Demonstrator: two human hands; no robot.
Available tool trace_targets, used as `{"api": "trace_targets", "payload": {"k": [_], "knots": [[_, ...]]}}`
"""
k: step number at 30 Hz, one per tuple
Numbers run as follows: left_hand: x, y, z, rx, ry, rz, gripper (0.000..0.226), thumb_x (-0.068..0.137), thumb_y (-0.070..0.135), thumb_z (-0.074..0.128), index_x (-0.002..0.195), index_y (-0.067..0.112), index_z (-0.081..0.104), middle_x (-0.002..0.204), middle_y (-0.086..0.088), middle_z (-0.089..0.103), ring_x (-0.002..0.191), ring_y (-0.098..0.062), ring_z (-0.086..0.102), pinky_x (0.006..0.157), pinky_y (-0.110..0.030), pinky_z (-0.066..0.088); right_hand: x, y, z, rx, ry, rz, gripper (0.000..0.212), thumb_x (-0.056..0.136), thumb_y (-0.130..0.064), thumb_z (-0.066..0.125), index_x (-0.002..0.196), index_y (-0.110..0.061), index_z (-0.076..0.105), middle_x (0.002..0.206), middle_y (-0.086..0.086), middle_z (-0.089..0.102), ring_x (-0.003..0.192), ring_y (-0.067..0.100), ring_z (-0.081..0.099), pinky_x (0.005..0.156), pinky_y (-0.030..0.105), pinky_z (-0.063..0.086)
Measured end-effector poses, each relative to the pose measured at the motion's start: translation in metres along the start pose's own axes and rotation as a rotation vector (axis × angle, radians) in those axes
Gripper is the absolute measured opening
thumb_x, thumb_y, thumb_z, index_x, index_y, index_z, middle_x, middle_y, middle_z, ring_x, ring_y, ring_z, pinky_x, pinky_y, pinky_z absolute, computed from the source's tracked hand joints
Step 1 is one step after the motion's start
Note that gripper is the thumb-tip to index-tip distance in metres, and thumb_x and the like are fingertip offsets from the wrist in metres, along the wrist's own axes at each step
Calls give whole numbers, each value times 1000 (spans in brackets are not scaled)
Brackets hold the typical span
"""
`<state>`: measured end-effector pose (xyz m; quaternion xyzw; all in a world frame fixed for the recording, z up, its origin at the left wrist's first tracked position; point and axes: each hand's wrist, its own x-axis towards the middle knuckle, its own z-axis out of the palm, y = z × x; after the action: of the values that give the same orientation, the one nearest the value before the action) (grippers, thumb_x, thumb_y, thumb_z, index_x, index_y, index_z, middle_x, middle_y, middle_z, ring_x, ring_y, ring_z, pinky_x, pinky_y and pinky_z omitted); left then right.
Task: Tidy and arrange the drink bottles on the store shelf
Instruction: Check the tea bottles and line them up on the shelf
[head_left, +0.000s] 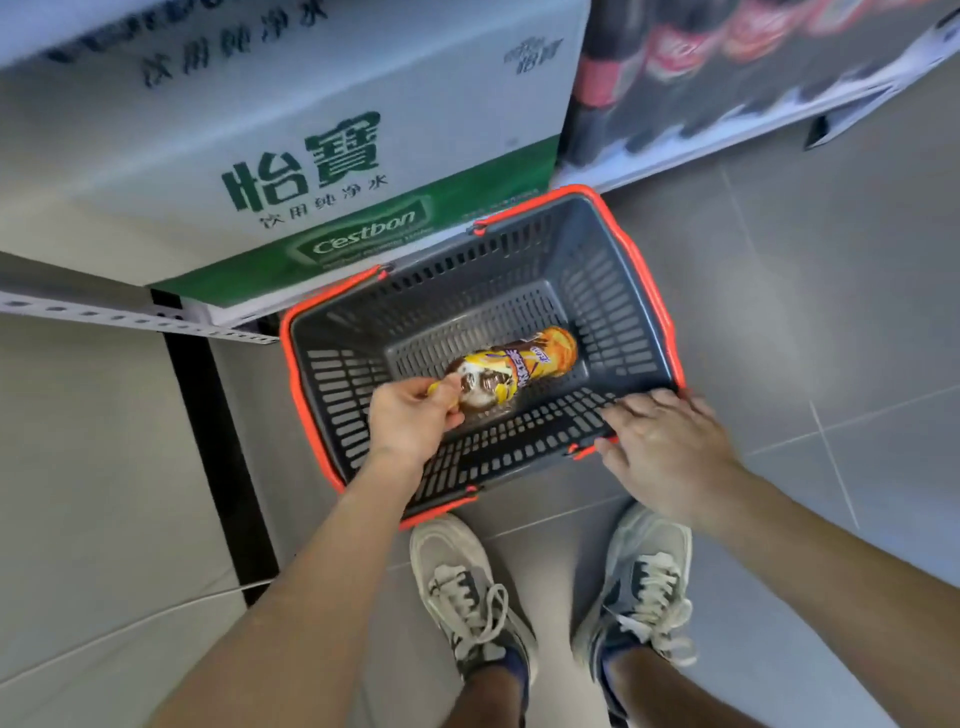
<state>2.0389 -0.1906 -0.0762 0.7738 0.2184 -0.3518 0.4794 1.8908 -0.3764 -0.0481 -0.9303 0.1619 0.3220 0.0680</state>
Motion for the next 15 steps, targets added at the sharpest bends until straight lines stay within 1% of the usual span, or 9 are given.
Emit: {"api": "trace_targets", "payload": {"k": [2, 4, 6, 8, 9, 10, 12, 13, 15], "knots": [[12, -3, 18, 2, -18, -66, 13, 93, 10, 65, 98, -1, 70, 87, -5, 69, 76, -11, 68, 67, -18, 59, -1, 9, 0, -4, 3, 30, 38, 93, -53, 34, 113, -31, 58, 113, -9, 61, 116, 17, 51, 101, 34, 32], [16, -3, 25, -3, -14, -131, 31, 96, 6, 60, 126, -3, 59, 106, -9, 65, 87, -17, 68, 80, -25, 58, -3, 19, -5, 38, -40, 50, 36, 95, -50, 35, 117, -32, 57, 116, -8, 60, 118, 17, 50, 102, 34, 33], [15, 0, 21, 37, 9, -137, 49, 97, 1, 56, 144, 8, 43, 122, -9, 60, 103, -26, 66, 95, -36, 54, -9, 27, -13, 76, -77, 57, 34, 94, -45, 40, 121, -31, 55, 122, -7, 59, 122, 17, 49, 104, 35, 35], [3, 12, 10, 137, 8, -93, 61, 95, -6, 52, 150, 15, 34, 134, -10, 57, 118, -26, 59, 105, -41, 47, -20, 33, -26, 134, -95, 78, 33, 92, -36, 44, 122, -27, 54, 124, -3, 59, 121, 21, 50, 102, 35, 41], [-8, 21, 4, 155, 7, -74, 61, 94, -10, 49, 149, 13, 35, 136, -13, 55, 120, -26, 57, 105, -41, 47, -27, 35, -35, 169, -107, 90, 33, 92, -32, 45, 123, -25, 54, 123, 1, 60, 118, 24, 52, 99, 35, 43], [-24, 32, -3, 145, -3, -49, 53, 94, -14, 45, 142, 9, 44, 133, -16, 56, 115, -26, 59, 98, -39, 51, -36, 36, -46, 210, -118, 103, 33, 92, -29, 45, 123, -22, 54, 122, 4, 61, 115, 26, 53, 97, 35, 45], [-65, 57, -22, 176, -36, 41, 40, 92, -17, 40, 110, 12, 62, 115, -16, 62, 94, -23, 62, 78, -31, 53, -61, 38, -78, 365, -109, 141, 34, 92, -23, 47, 125, -22, 57, 116, 7, 64, 107, 27, 58, 91, 35, 48], [-88, 70, -34, 224, -40, 106, 40, 92, -15, 43, 96, 19, 65, 106, -12, 67, 90, -22, 64, 78, -32, 54, -77, 37, -99, 472, -80, 162, 34, 91, -20, 50, 124, -22, 59, 111, 6, 66, 102, 26, 61, 88, 35, 49], [-139, 100, -61, 307, -32, 231, 39, 93, -3, 52, 84, 33, 67, 90, 2, 73, 89, -22, 69, 85, -36, 55, -111, 30, -146, 673, 46, 202, 30, 89, -13, 57, 116, -21, 66, 99, 5, 71, 90, 25, 65, 83, 36, 51]]}}
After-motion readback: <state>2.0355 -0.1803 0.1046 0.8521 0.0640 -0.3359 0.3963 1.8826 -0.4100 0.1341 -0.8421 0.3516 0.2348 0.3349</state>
